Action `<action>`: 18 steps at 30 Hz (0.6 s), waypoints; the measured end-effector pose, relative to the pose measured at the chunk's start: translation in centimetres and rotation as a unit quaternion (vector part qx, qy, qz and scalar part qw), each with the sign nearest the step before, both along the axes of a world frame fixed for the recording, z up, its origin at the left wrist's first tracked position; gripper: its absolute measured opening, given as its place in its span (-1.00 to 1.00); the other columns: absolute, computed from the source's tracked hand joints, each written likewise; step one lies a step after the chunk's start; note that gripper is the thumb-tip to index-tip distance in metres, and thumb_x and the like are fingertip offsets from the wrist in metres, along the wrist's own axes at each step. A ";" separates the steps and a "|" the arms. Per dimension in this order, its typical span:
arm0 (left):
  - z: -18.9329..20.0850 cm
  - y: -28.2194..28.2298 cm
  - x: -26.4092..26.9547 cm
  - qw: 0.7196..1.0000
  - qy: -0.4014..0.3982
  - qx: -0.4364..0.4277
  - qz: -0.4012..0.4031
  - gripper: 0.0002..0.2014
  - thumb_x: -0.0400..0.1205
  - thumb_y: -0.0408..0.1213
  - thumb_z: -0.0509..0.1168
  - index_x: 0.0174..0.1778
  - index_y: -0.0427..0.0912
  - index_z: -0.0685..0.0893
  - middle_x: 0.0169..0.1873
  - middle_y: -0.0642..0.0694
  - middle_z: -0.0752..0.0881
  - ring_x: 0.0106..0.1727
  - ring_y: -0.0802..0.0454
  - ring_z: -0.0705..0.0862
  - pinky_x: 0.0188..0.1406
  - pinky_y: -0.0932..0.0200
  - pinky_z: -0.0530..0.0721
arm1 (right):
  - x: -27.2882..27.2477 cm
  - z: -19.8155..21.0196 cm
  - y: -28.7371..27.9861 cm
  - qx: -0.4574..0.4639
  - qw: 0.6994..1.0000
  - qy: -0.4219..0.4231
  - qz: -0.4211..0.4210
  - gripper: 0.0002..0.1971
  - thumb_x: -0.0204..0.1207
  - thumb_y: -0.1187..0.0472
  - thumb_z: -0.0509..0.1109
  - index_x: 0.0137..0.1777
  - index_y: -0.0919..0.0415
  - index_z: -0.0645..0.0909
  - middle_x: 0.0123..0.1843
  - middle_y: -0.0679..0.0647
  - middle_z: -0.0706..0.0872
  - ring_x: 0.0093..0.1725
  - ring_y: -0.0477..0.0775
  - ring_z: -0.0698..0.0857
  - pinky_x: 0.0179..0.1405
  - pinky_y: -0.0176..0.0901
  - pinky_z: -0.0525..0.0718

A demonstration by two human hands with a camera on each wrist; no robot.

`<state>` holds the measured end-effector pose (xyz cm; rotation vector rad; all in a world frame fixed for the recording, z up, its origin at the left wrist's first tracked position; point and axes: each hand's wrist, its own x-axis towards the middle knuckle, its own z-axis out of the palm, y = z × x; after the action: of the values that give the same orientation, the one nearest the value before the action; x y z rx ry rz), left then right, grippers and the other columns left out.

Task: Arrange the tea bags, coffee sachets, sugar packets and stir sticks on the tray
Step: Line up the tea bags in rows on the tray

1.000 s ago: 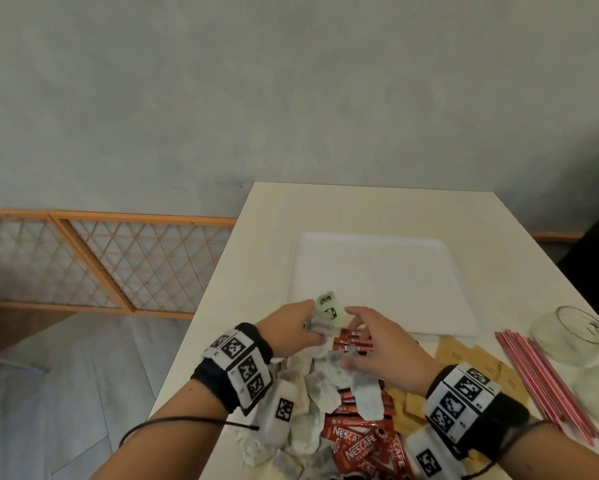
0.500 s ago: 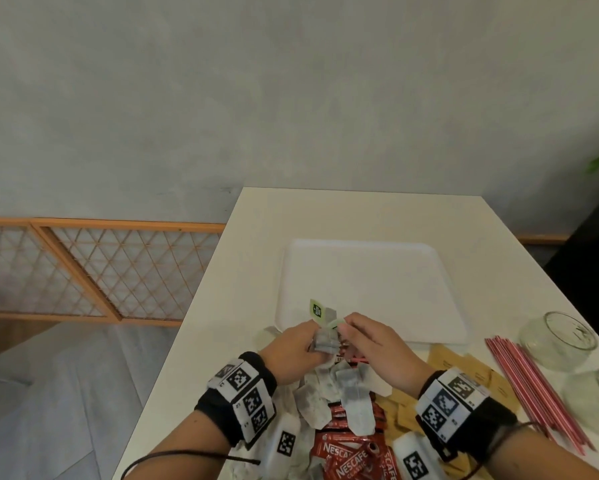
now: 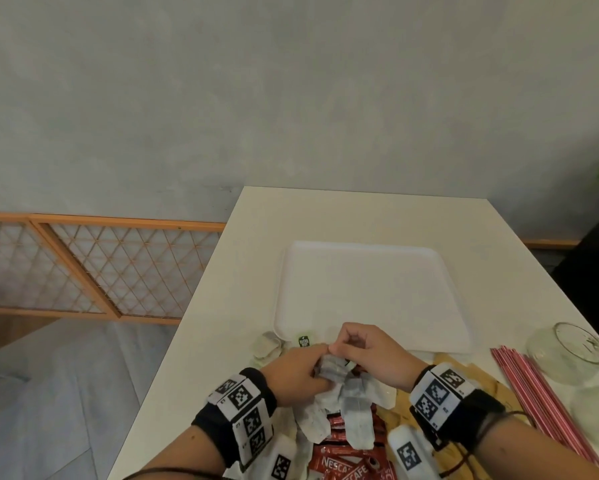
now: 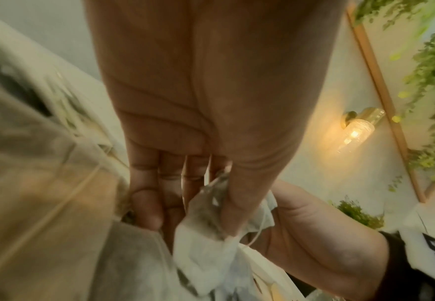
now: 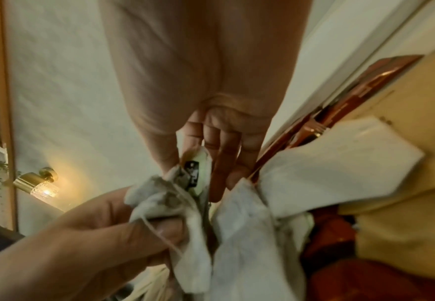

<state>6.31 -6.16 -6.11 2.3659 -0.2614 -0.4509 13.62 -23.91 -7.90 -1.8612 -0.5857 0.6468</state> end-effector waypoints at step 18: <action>-0.1 1.2 1.3 0.908 0.076 -0.350 0.217 -0.78 0.67 -0.32 0.35 0.22 -0.24 0.59 -0.04 -0.27 0.76 -0.12 -0.14 0.80 -0.26 0.06 0.79 | 2.0 2.9 1.8 0.058 0.995 0.026 -0.081 -0.85 0.57 0.23 0.46 0.01 0.31 0.76 -0.30 0.35 0.77 -0.37 0.14 0.75 -0.23 -0.06 0.79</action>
<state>7.62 -5.00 -6.26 1.6037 0.1623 -0.2589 15.66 -22.08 -5.03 -1.7568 -0.4239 0.5418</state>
